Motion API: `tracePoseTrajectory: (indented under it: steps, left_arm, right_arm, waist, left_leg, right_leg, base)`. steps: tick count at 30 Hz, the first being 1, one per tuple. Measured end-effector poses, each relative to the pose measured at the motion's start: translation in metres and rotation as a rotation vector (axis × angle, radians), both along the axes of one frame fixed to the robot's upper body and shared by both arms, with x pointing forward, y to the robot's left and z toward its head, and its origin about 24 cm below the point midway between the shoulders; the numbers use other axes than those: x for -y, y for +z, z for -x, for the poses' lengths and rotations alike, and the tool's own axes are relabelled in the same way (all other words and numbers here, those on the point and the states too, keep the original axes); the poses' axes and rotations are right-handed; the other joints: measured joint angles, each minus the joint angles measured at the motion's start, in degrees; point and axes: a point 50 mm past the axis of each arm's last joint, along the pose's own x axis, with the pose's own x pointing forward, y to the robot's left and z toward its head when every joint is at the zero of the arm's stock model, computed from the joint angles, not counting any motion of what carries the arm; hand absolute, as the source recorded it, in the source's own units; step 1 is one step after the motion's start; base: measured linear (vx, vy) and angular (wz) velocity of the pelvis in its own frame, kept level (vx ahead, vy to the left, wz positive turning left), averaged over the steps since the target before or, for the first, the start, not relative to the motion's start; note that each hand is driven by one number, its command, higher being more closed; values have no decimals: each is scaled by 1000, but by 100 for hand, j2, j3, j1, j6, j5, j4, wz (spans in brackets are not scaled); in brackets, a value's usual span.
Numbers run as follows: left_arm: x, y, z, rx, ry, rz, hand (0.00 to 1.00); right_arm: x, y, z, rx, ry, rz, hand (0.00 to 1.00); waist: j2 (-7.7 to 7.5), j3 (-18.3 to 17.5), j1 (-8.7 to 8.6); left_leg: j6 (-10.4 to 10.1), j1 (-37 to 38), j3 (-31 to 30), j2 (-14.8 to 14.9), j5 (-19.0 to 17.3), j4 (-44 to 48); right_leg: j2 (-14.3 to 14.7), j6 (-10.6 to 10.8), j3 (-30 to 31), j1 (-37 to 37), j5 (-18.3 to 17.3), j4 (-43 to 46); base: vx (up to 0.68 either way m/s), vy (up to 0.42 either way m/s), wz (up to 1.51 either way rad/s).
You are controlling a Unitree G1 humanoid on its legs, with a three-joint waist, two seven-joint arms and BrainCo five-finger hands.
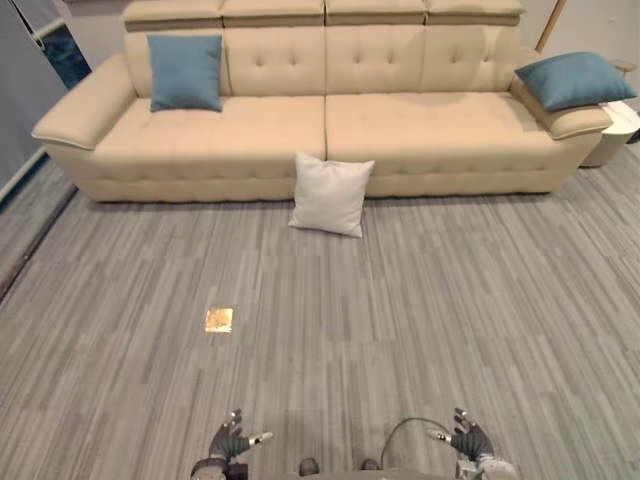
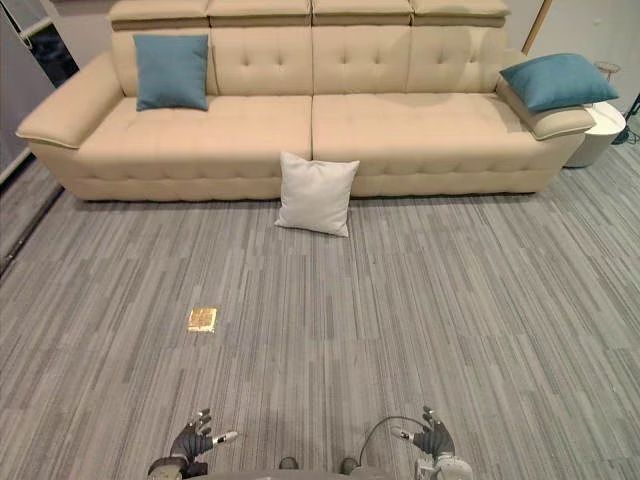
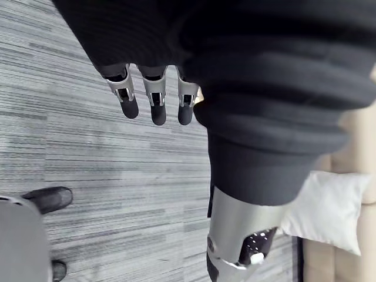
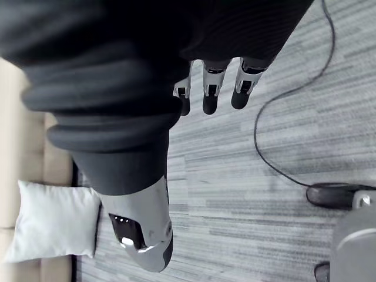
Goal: Pick up cushions and gather them together orderly.
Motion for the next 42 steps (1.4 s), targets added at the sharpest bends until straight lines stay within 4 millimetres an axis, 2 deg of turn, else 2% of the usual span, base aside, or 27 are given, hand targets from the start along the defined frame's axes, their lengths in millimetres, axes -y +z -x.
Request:
tracePoseTrajectory:
  steps: [4,8,19,22,24,27,28,29,30,32,34,36,37,38,39,40,41,42]
  left_arm:
    - [-9,7,-6,40,15,-21,0]
    - [-12,7,-4,40,9,-16,0]
    - [-18,9,-2,53,57,-9,0]
    - [-17,10,-3,58,58,-8,0]
    - [-17,14,-6,89,57,-5,0]
    - [-16,20,-12,130,60,-1,0]
    - [-16,23,-15,150,59,1,0]
    - [-15,26,-19,172,61,5,0]
    - [-15,28,-21,183,61,6,0]
    - [-18,32,-25,206,56,-1,0]
    - [-21,34,-26,207,53,-15,0]
    - [-23,35,-27,209,51,-24,0]
    - [-24,37,-32,221,44,-29,0]
    - [-22,39,-39,238,38,-30,0]
    - [-21,40,-42,244,34,-31,0]
    - [-17,40,-44,247,18,-27,0]
    - [-15,40,-46,252,12,-22,0]
    - [-13,39,-46,250,17,-14,0]
  right_arm:
    - [6,7,-7,27,30,35,0]
    - [10,11,-10,45,37,49,0]
    - [15,11,-7,33,32,60,0]
    - [16,12,-9,43,19,50,0]
    - [18,13,-11,55,-12,40,0]
    - [21,16,-16,77,-34,37,0]
    - [21,17,-20,89,-40,33,0]
    - [21,18,-23,99,-48,24,0]
    - [21,19,-24,104,-52,19,0]
    - [14,20,-32,128,-54,-8,0]
    - [7,17,-32,129,-62,-37,0]
    - [4,17,-33,128,-49,-43,0]
    - [3,17,-34,133,-44,-46,0]
    - [3,17,-34,134,-45,-45,0]
    - [3,17,-34,133,-47,-44,0]
    - [4,18,-33,133,-48,-41,0]
    - [4,17,-31,132,-47,-41,0]
    - [4,19,-30,138,-44,-39,0]
  waist:
    - [58,34,-21]
    - [76,38,-78]
    - [88,34,-87]
    - [92,35,-85]
    - [104,50,-68]
    - [127,77,-33]
    - [161,97,12]
    - [193,125,52]
    - [205,149,55]
    - [208,300,64]
    - [143,415,44]
    - [146,513,38]
    - [118,572,14]
    - [88,598,-82]
    - [72,610,-117]
    - [65,609,-178]
    - [51,608,-226]
    - [39,588,-284]
  left_leg:
    - [-85,55,2,6,-57,4]
    - [-136,65,9,14,-93,16]
    - [-124,45,23,14,-100,23]
    - [-26,-139,22,20,-171,178]
    - [119,-432,36,51,-384,579]
    - [165,-773,98,114,-702,1100]
    - [191,-914,148,159,-921,1374]
    - [213,-1032,185,202,-1147,1660]
    - [253,-1055,199,217,-1243,1756]
    - [376,-873,228,199,-1449,1827]
    - [329,-610,229,193,-1579,1835]
    - [302,-328,211,213,-1652,1752]
    - [280,-124,134,220,-1669,1577]
    - [248,69,13,227,-1658,1375]
    - [208,196,-65,224,-1649,1262]
    - [76,408,-205,235,-1713,1127]
    - [-75,560,-307,259,-1798,1155]
    - [-260,640,-421,342,-1903,1420]
  right_leg:
    - [-5,63,-2,58,-40,0]
    - [-5,105,1,72,-67,0]
    - [-10,151,-8,39,-100,17]
    - [-15,148,-18,-87,-101,55]
    - [-23,149,-16,-216,-103,102]
    - [-26,171,13,-384,-155,227]
    - [-29,257,38,-529,-293,469]
    - [-64,500,49,-742,-537,930]
    - [-92,639,27,-877,-641,1250]
    - [-297,634,-226,-1768,-776,3165]
    - [-458,604,-498,-2102,-951,3681]
    - [-514,593,-760,-2356,-1009,3394]
    - [-487,584,-870,-2487,-941,2862]
    - [-477,540,-952,-2593,-668,2189]
    - [-466,526,-951,-2623,-495,1876]
    - [-409,434,-903,-2685,-147,1516]
    - [-412,265,-845,-2732,132,1496]
    - [-440,-118,-813,-2716,643,1769]
  base:
    - [35,-3,0]
    - [0,0,0]
    - [-27,-8,0]
    - [-11,-1,0]
    - [0,0,0]
    - [17,41,-12]
    - [33,80,-23]
    - [40,90,-23]
    - [49,96,-30]
    - [78,100,-18]
    - [238,99,-4]
    - [315,62,2]
    - [393,10,41]
    - [436,-11,58]
    - [528,-59,77]
    - [601,-108,70]
    - [746,-173,91]
    - [619,-152,60]
